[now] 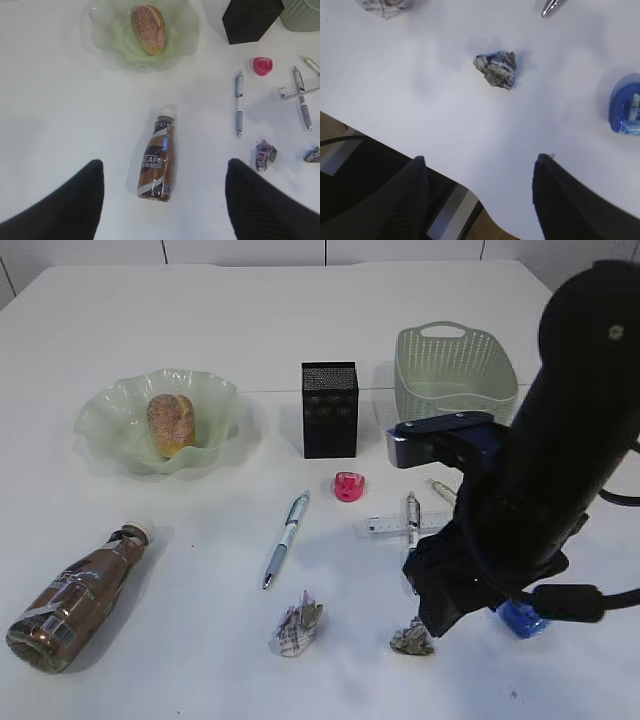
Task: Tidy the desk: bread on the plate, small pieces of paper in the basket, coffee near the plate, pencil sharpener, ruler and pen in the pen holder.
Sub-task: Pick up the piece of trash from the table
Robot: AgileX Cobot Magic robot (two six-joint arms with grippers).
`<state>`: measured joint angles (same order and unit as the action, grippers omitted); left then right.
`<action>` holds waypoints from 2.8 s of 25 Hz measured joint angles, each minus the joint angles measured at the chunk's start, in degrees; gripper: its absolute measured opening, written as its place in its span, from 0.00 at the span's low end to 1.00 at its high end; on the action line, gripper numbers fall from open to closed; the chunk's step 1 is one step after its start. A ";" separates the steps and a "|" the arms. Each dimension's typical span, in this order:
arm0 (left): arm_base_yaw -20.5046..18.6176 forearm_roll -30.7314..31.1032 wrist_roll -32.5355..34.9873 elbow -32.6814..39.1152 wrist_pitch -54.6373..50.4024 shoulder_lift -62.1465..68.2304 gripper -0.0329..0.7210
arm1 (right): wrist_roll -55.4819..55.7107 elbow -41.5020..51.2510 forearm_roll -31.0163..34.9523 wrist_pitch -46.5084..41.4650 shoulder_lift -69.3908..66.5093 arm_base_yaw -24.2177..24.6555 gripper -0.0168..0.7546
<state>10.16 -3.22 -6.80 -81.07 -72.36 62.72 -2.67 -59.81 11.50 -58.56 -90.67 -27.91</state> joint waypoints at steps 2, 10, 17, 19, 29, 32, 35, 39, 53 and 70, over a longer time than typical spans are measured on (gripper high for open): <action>0.00 0.00 0.00 0.00 0.00 0.00 0.74 | 0.24 -0.78 0.00 -0.11 -1.47 -0.03 0.69; 0.00 -0.09 0.00 0.00 0.00 0.00 0.74 | 0.46 -1.14 0.99 1.74 -4.73 -0.03 0.69; 0.00 -0.09 0.00 0.00 0.00 0.00 0.73 | 2.67 -1.24 -0.77 6.50 -6.54 -0.13 0.69; 0.00 -0.09 0.00 0.00 0.00 0.00 0.73 | 3.82 -1.24 -2.73 7.12 -7.47 -0.13 0.69; 0.00 -0.09 0.00 0.00 0.00 0.00 0.73 | 5.37 -4.92 -5.18 7.94 -11.57 -0.13 0.69; 0.00 -0.09 0.00 0.00 0.00 0.00 0.73 | 5.47 -5.45 -5.18 7.94 -12.70 -0.13 0.69; 0.00 -0.09 0.00 0.00 0.00 0.00 0.73 | 5.47 -5.59 -5.26 7.68 -14.20 -0.13 0.69; 0.00 -0.09 0.00 0.00 0.00 0.00 0.73 | 5.47 -5.59 -5.30 7.43 -15.09 -0.13 0.69; 0.00 0.01 0.00 0.02 0.00 0.00 0.73 | 5.50 -5.59 -5.39 8.25 -18.91 -3.28 0.69; 0.00 0.01 0.00 0.02 0.00 0.00 0.73 | 5.88 -5.63 -5.51 9.77 -21.32 -3.41 0.69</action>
<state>10.16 -3.21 -6.80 -81.06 -72.36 62.72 3.21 -65.44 5.99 -48.79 -111.99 -31.33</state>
